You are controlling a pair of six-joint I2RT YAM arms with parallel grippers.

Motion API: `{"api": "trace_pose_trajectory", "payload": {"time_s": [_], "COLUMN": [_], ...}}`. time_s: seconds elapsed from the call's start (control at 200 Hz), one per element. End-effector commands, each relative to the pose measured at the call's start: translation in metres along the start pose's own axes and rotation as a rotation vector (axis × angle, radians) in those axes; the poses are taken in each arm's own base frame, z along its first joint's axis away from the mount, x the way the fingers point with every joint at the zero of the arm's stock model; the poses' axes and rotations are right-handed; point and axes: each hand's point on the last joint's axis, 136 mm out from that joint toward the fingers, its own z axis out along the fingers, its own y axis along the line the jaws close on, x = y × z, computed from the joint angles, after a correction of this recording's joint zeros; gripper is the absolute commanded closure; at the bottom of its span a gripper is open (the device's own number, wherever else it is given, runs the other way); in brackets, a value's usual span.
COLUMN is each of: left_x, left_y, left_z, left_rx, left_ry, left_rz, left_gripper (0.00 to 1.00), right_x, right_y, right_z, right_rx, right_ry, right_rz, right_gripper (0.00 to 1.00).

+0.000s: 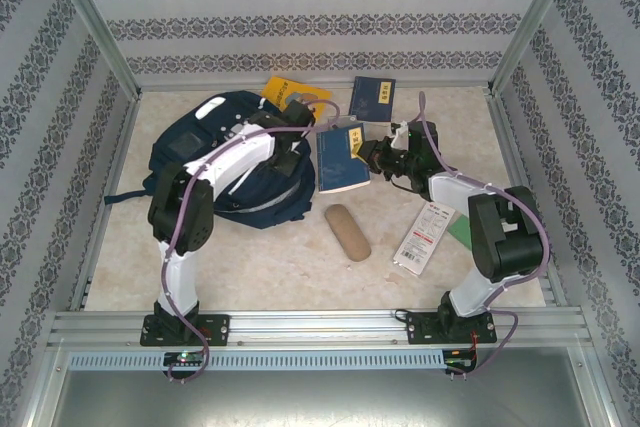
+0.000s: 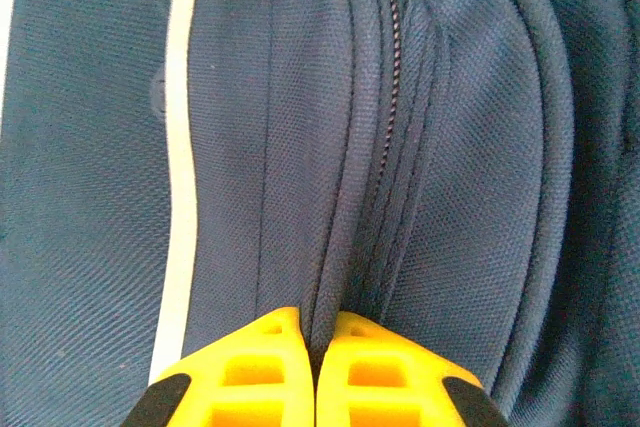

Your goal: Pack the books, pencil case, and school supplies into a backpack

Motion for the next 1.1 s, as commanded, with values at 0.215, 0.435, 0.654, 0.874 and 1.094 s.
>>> {"api": "trace_pose_trajectory", "payload": {"time_s": [0.215, 0.435, 0.654, 0.874, 1.094], "left_x": [-0.055, -0.063, -0.064, -0.062, -0.067], "left_y": [0.042, 0.048, 0.053, 0.047, 0.041], "left_z": [-0.105, -0.118, -0.123, -0.120, -0.123], "left_rx": [0.102, 0.191, 0.241, 0.279, 0.331], "left_ry": [-0.230, -0.256, -0.260, -0.241, -0.251], "left_rz": [-0.219, -0.315, -0.380, -0.406, -0.419], "left_gripper": [1.00, 1.00, 1.00, 1.00, 1.00], "right_x": [0.006, 0.008, 0.005, 0.011, 0.025], "right_y": [0.036, 0.049, 0.058, 0.047, 0.064], "right_z": [0.041, 0.091, 0.142, 0.187, 0.223], "right_rx": [-0.079, -0.098, -0.128, -0.096, -0.116], "right_ry": [0.015, -0.007, -0.104, -0.209, -0.253], "right_rz": [-0.046, -0.025, 0.047, 0.132, 0.142], "right_gripper": [1.00, 1.00, 1.00, 1.00, 1.00]}}
